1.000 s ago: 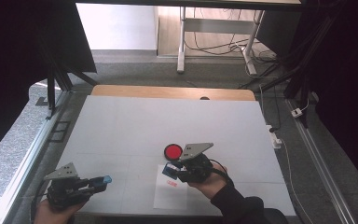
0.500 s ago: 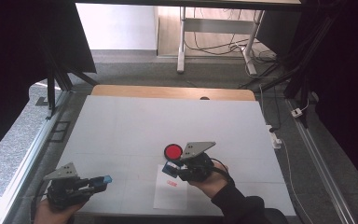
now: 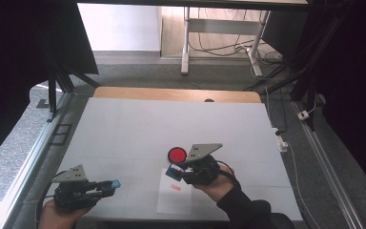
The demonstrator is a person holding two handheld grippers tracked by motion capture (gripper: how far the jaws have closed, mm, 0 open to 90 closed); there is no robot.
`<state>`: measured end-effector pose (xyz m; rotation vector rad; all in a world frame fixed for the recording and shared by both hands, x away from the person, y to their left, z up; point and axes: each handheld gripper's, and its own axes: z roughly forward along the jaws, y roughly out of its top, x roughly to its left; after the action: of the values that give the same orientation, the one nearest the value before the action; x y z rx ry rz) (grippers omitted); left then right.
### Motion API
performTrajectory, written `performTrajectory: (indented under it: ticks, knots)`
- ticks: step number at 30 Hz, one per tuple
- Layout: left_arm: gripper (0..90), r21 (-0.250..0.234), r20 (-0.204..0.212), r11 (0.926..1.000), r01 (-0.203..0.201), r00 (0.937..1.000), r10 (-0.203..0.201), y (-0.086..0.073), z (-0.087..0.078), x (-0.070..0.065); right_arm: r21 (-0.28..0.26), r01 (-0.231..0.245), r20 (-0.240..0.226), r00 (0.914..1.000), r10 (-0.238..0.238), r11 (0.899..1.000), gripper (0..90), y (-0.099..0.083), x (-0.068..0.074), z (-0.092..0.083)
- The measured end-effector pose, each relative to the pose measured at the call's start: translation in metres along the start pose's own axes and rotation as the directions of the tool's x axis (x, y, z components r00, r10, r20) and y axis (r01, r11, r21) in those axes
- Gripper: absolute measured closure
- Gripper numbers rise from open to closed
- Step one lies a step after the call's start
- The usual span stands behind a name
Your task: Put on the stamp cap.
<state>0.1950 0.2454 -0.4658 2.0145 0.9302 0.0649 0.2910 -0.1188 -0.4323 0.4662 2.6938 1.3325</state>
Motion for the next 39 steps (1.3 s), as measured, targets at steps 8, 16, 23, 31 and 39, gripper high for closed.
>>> performTrajectory:
  ticks: [8, 16, 23, 31, 39]
  knots:
    - [68.7, 0.008, 0.041, 0.9982, -0.059, 0.9974, 0.059, 0.013, 0.010, -0.003, -0.008, -0.011, -0.011, 0.9999, 0.010, 1.000, 71.1, 0.001, -0.001, -0.003]
    - [68.7, 0.012, 0.101, 0.9954, -0.095, 0.9905, 0.094, 0.025, 0.025, -0.006, -0.030, -0.017, -0.025, 0.9996, 0.016, 0.999, 71.1, 0.004, -0.001, -0.007]
    - [68.7, 0.012, 0.152, 0.9901, -0.140, 0.9789, 0.137, 0.036, 0.038, -0.007, -0.035, -0.012, -0.031, 0.9995, 0.011, 0.999, 71.1, 0.007, 0.000, -0.010]
    - [68.7, -0.005, 0.209, 0.9847, -0.174, 0.9628, 0.171, 0.051, 0.049, -0.008, -0.055, -0.010, -0.036, 0.9993, 0.008, 0.998, 71.1, 0.010, 0.001, -0.015]
    - [68.7, -0.012, 0.277, 0.9745, -0.224, 0.9357, 0.218, 0.067, 0.063, -0.009, -0.056, 0.000, -0.055, 0.9985, -0.003, 0.998, 71.1, 0.012, 0.003, -0.017]
